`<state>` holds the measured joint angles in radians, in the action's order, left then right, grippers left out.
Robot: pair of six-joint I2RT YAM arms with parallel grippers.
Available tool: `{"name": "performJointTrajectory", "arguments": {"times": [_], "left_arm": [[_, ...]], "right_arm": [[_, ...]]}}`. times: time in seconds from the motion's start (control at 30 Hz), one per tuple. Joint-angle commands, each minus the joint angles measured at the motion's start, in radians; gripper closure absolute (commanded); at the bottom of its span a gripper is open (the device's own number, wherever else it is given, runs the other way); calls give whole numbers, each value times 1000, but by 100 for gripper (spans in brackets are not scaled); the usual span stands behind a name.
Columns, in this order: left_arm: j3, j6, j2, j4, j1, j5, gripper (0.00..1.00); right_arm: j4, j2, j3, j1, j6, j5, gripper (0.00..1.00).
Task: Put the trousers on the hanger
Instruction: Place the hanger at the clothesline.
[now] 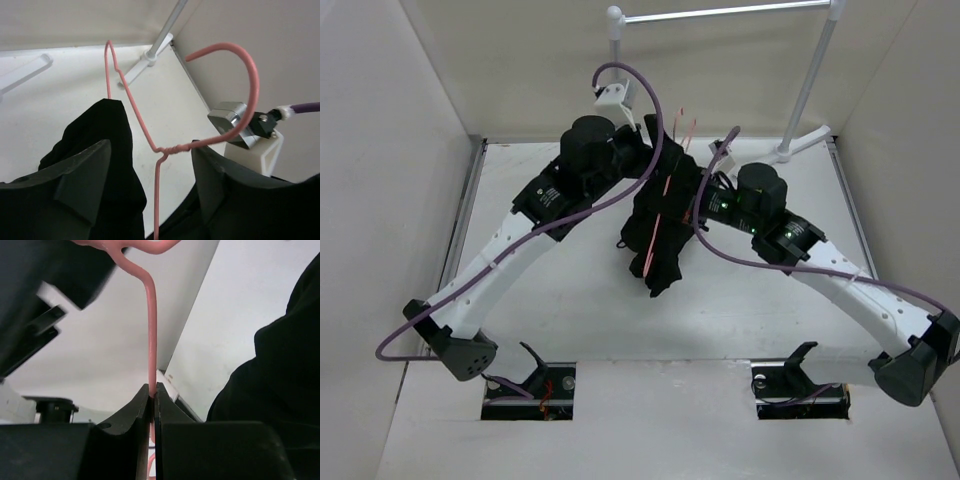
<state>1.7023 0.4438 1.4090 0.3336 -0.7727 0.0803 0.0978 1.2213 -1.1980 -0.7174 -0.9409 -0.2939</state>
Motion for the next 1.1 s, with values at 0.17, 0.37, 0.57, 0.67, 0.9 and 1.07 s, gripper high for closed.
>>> {"name": "performJointTrajectory", "arguments": {"times": [0.17, 0.37, 0.57, 0.67, 0.9, 1.07], "left_arm": [[109, -1, -103, -57, 71, -37, 7], [25, 6, -200, -54, 147, -10, 0], [-182, 64, -286, 7, 267, 55, 0], [-298, 88, -323, 7, 306, 47, 0], [-457, 111, -341, -10, 312, 32, 0], [-518, 124, -324, -41, 315, 18, 0]], "right_arm": [[-139, 70, -173, 109, 19, -11, 99], [-127, 203, -334, 238, 28, -59, 99], [-49, 414, -610, 368, 37, -106, 99], [-3, 524, -765, 422, 34, -114, 99], [100, 724, -1064, 516, 21, -119, 99], [126, 799, -1156, 586, -12, -131, 100]]}}
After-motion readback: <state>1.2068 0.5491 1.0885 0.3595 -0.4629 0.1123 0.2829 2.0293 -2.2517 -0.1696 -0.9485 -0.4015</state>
